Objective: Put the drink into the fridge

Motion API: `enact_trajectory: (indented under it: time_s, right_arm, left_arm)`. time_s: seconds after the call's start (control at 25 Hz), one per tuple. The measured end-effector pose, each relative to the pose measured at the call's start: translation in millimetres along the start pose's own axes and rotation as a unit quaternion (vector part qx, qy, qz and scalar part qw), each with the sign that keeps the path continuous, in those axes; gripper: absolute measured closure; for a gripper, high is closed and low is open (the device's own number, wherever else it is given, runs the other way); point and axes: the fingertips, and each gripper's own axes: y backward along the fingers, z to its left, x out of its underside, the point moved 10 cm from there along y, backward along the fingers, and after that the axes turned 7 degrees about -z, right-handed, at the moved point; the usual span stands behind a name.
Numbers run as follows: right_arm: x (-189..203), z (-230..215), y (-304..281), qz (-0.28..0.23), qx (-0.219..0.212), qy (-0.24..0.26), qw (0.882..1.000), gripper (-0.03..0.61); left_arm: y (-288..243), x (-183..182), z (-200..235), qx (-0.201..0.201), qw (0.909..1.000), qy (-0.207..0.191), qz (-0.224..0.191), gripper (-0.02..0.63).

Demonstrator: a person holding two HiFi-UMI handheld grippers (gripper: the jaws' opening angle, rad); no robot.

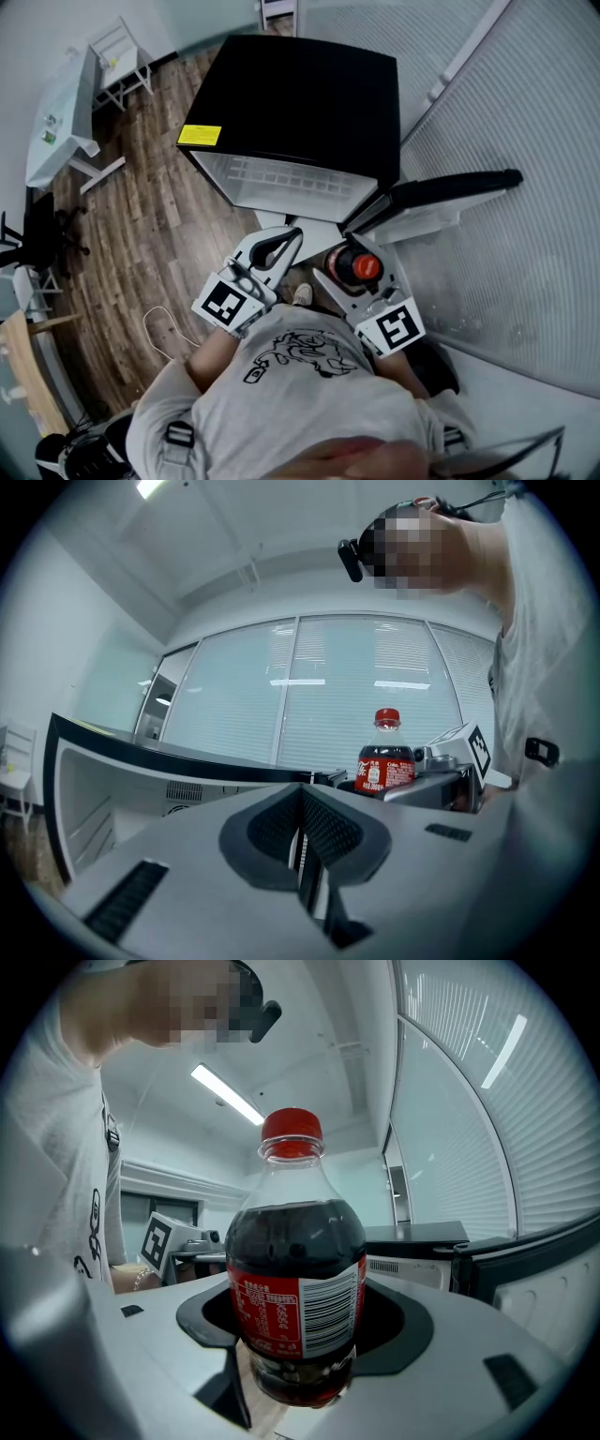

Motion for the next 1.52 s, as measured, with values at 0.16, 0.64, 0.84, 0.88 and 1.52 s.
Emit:
enact_trajectory:
  time_s: [0.16, 0.64, 0.84, 0.88, 1.52]
  right_arm:
    - [-1, 3, -6, 0.000, -0.007, -0.002, 1.000, 0.256]
    - [-1, 6, -42, 0.012, 0.004, -0.008, 1.000, 0.256]
    - [1, 10, -58, 0.019, 0.008, -0.012, 1.000, 0.256]
    - [2, 10, -60, 0.018, 0.007, -0.014, 1.000, 0.256]
    - [25, 6, -78, 0.038, 0.001, -0.028, 0.999, 0.256]
  left_arm:
    - [1, 3, 5, 0.019, 0.9998, 0.005, 0.008, 0.612]
    - [-8, 2, 44, 0.085, 0.9958, 0.012, 0.032, 0.612]
    - [-8, 3, 58, 0.142, 0.9890, 0.008, 0.043, 0.612]
    - [-9, 5, 59, 0.152, 0.9873, 0.004, 0.045, 0.612]
    - [-11, 28, 75, 0.210, 0.9768, 0.006, 0.043, 0.612]
